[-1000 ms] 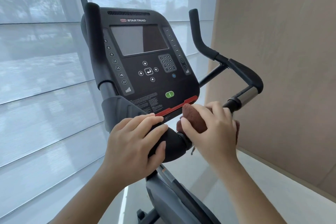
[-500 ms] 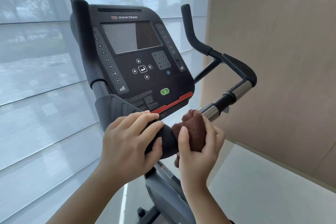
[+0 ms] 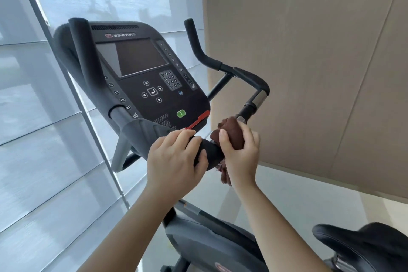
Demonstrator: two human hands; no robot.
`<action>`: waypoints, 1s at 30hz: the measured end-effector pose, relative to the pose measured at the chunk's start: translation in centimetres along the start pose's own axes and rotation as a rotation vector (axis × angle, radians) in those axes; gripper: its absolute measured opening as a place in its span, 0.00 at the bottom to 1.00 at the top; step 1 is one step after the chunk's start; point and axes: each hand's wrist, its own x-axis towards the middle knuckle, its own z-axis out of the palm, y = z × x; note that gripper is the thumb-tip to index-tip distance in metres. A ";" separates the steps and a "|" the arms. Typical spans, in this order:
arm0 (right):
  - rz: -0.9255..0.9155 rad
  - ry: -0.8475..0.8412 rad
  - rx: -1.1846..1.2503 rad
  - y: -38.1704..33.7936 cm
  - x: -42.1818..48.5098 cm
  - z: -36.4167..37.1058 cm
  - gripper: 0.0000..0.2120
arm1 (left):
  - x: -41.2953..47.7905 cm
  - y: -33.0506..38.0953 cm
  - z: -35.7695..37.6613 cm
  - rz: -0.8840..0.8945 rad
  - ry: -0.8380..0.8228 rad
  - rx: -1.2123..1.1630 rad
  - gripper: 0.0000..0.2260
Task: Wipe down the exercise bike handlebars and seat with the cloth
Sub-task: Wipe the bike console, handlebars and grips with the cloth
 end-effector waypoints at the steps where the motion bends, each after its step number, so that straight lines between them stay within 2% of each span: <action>1: -0.012 -0.005 -0.042 -0.6 0.2 -0.4 0.17 | -0.1 0.0 -0.2 -0.003 -0.022 -0.014 0.12; 5: -0.108 0.039 -0.182 -2.6 -1.0 -3.1 0.17 | -0.3 0.3 -1.2 -0.044 -0.071 -0.107 0.15; 9: -0.166 0.034 -0.379 -4.2 -3.8 -7.1 0.17 | -2.0 1.7 -1.6 -0.042 0.000 -0.331 0.15; 12: -0.209 0.061 -0.529 -5.6 -6.3 -10.6 0.18 | -4.2 4.4 -2.0 0.025 0.022 -0.469 0.15; 16: -0.222 0.056 -0.765 -7.1 -9.4 -16.2 0.19 | -6.4 9.1 -2.6 0.118 -0.030 -0.612 0.15; 22: -0.182 0.068 -0.991 -7.5 -11.4 -24.7 0.18 | -7.7 16.0 -2.6 0.237 -0.168 -0.715 0.15; 30: -0.083 0.118 -1.256 -8.1 -13.4 -39.6 0.18 | -7.5 31.2 -4.6 0.364 -0.155 -0.898 0.14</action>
